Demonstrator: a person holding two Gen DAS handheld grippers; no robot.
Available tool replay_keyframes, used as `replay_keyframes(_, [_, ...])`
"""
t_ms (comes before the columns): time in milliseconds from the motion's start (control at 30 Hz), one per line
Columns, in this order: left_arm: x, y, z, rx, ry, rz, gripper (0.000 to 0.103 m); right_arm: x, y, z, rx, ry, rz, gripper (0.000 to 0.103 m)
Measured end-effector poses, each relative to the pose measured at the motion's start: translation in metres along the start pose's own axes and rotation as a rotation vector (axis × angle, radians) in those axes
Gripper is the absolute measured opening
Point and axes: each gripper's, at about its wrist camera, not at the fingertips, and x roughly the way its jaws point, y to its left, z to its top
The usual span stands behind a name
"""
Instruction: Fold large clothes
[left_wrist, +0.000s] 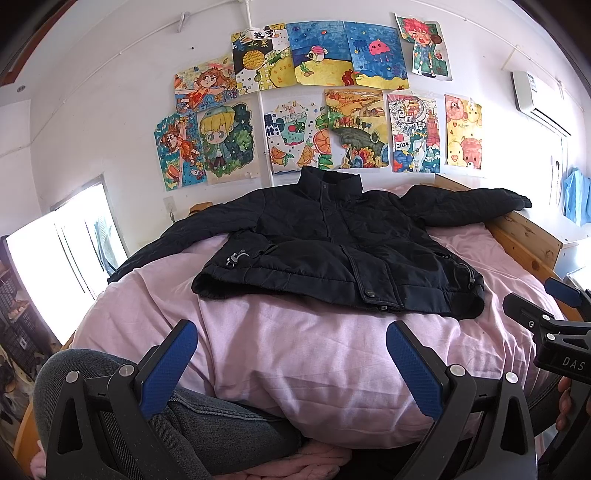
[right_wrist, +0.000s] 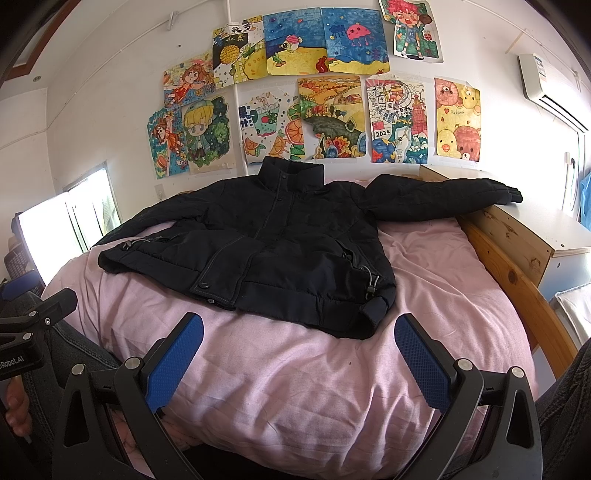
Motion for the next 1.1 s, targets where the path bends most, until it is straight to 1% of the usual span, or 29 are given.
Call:
replay_keyframes(633, [0.0, 0.0, 0.0, -0.004, 0.006, 0.002, 0.103, -0.001, 0.0, 0.001, 0.001, 0.001, -0.001, 0.102])
replay_keyframes(733, [0.002, -0.008, -0.005, -0.016, 0.032, 0.017, 0.103, 0.0, -0.001, 0.001, 0.008, 0.01, 0.001, 0.102])
replay_keyframes(767, [0.005, -0.009, -0.006, -0.029, 0.06, 0.033, 0.103, 0.001, -0.001, 0.001, 0.014, 0.019, 0.004, 0.102])
replay_keyframes(833, [0.004, -0.018, -0.013, -0.046, 0.101, 0.037, 0.103, 0.006, -0.003, 0.002, 0.028, 0.041, -0.001, 0.102])
replay_keyframes(933, [0.028, -0.004, -0.015, -0.067, 0.158, 0.024, 0.103, 0.007, -0.009, 0.003, 0.055, 0.061, -0.027, 0.102])
replay_keyframes(1000, [0.033, -0.003, -0.008, -0.072, 0.178, 0.019, 0.103, 0.01, -0.016, 0.002, 0.09, 0.074, -0.037, 0.102])
replay_keyframes(1100, [0.042, -0.006, 0.006, -0.052, 0.203, 0.016, 0.103, 0.013, -0.024, 0.005, 0.133, 0.098, -0.05, 0.102])
